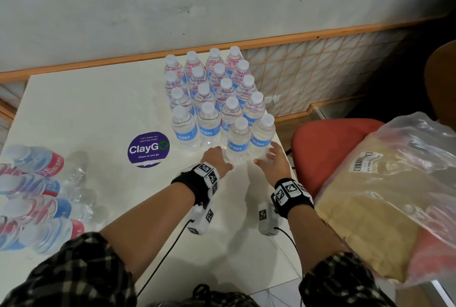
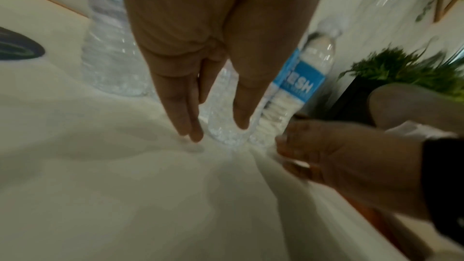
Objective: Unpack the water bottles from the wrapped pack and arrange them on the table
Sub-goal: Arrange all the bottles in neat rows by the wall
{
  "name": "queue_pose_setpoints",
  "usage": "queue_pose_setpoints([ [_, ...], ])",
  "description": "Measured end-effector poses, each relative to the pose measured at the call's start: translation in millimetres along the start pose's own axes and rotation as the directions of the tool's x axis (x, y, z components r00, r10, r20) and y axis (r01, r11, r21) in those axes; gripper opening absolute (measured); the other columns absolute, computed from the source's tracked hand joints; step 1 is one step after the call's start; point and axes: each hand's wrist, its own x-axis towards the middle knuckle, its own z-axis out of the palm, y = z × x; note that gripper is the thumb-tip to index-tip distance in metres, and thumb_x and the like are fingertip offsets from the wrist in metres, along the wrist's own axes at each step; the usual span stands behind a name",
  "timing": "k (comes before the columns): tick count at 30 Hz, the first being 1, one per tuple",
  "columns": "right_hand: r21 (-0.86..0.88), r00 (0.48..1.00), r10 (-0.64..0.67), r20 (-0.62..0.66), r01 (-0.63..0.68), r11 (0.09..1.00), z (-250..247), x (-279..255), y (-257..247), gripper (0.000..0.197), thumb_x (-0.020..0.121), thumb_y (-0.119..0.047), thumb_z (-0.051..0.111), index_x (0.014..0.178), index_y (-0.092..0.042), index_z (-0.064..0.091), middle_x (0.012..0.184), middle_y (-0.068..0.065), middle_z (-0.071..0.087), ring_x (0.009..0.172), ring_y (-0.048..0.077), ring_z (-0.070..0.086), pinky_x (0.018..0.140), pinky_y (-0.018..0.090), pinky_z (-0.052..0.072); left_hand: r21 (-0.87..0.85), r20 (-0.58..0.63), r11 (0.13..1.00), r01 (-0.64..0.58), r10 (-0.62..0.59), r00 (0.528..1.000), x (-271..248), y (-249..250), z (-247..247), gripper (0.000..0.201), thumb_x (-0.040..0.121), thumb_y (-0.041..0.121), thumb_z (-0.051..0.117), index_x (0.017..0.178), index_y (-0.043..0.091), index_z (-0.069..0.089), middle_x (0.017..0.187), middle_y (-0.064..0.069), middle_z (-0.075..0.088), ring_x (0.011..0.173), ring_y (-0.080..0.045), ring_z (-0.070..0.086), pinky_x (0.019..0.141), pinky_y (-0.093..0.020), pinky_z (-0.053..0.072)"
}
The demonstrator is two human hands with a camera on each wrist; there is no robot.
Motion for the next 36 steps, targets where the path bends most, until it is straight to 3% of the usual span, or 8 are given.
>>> queue_pose_setpoints([
  [7, -0.184, 0.999, 0.029, -0.027, -0.034, 0.982, 11.2, -23.0, 14.3, 0.031, 0.08, -0.014, 0.072, 0.107, -0.009, 0.058, 0.098, 0.005, 0.059, 0.098, 0.024, 0.059, 0.081, 0.023, 0.038, 0.015, 0.015, 0.993, -0.113, 0.113, 0.993, -46.5, -30.8, -63.9, 0.049, 0.088, 0.029, 0.064, 0.132, 0.013, 0.049, 0.131, -0.002, 0.056, 0.119, -0.019, 0.054, 0.1, -0.029, 0.041],
  [12, -0.237, 0.996, -0.026, 0.086, 0.046, 0.971, 51.9, -50.0, -11.4, 0.012, 0.082, -0.014, 0.068, 0.077, -0.018, 0.058, 0.084, 0.006, 0.065, 0.09, 0.029, 0.062, 0.075, 0.025, 0.041, -0.04, -0.18, 0.992, -0.12, 0.111, 0.977, -82.1, -81.2, -120.6, 0.039, 0.084, 0.028, 0.067, 0.119, 0.013, 0.059, 0.122, -0.003, 0.062, 0.108, -0.02, 0.059, 0.095, -0.029, 0.044],
  [15, -0.242, 0.972, -0.095, 0.216, 0.148, 0.959, 92.4, -77.9, -38.6, 0.01, 0.082, -0.015, 0.068, 0.078, -0.017, 0.059, 0.082, 0.003, 0.064, 0.082, 0.022, 0.061, 0.07, 0.021, 0.041, -0.027, -0.296, 0.998, -0.063, 0.052, 0.954, -104.3, -119.7, -147.2, 0.038, 0.086, 0.027, 0.065, 0.121, 0.015, 0.059, 0.125, -0.003, 0.059, 0.113, -0.022, 0.056, 0.093, -0.028, 0.041],
  [18, -0.242, 0.889, -0.204, 0.411, 0.322, 0.915, 139.6, -110.7, -71.6, 0.007, 0.083, -0.014, 0.067, 0.085, -0.016, 0.06, 0.085, 0.002, 0.064, 0.078, 0.014, 0.057, 0.065, 0.011, 0.04, -0.048, -0.391, 0.999, 0.011, -0.028, 0.92, -122.2, -155.8, -168.8, 0.037, 0.087, 0.029, 0.064, 0.122, 0.019, 0.058, 0.133, -0.006, 0.051, 0.119, -0.026, 0.051, 0.1, -0.036, 0.042],
  [24, -0.121, 0.747, -0.327, 0.579, 0.475, 0.872, 212.5, -157.1, -127.9, 0.011, 0.084, -0.013, 0.067, 0.094, -0.011, 0.063, 0.086, 0.002, 0.059, 0.071, 0.01, 0.054, 0.069, 0.015, 0.044, -0.081, -0.451, 0.995, 0.058, -0.089, 0.888, -149.4, -210.8, -180.4, 0.03, 0.087, 0.023, 0.061, 0.117, 0.02, 0.062, 0.134, -0.008, 0.051, 0.116, -0.027, 0.054, 0.101, -0.038, 0.042],
  [27, -0.157, 0.586, -0.266, 0.766, 0.571, 0.806, 234.2, -172.9, -146.5, 0.025, 0.081, -0.014, 0.07, 0.105, -0.012, 0.062, 0.094, 0.0, 0.061, 0.074, 0.011, 0.057, 0.072, 0.018, 0.047, -0.103, -0.446, 0.99, 0.092, -0.129, 0.886, -157.3, -228.8, -178.5, 0.032, 0.088, 0.017, 0.056, 0.119, 0.018, 0.061, 0.135, -0.009, 0.052, 0.117, -0.027, 0.054, 0.102, -0.038, 0.043],
  [31, -0.261, 0.414, -0.079, 0.907, 0.699, 0.666, 256.3, -194.5, -154.7, 0.057, 0.074, -0.024, 0.078, 0.124, -0.022, 0.051, 0.118, -0.002, 0.057, 0.103, 0.017, 0.056, 0.091, 0.029, 0.046, -0.086, -0.449, 0.987, 0.135, -0.159, 0.879, -165.0, -245.7, -173.0, 0.037, 0.09, 0.006, 0.05, 0.126, 0.01, 0.057, 0.135, -0.013, 0.05, 0.119, -0.028, 0.053, 0.098, -0.032, 0.04],
  [36, -0.285, 0.445, -0.081, 0.892, 0.691, 0.665, 265.3, -207.3, -142.2, 0.072, 0.065, -0.043, 0.083, 0.123, -0.024, 0.044, 0.119, -0.001, 0.057, 0.11, 0.02, 0.055, 0.094, 0.035, 0.046, -0.071, -0.472, 0.989, 0.133, -0.151, 0.869, -166.3, -255.2, -170.9, 0.031, 0.091, 0.008, 0.05, 0.121, 0.008, 0.059, 0.128, -0.013, 0.057, 0.117, -0.027, 0.054, 0.095, -0.029, 0.041],
])
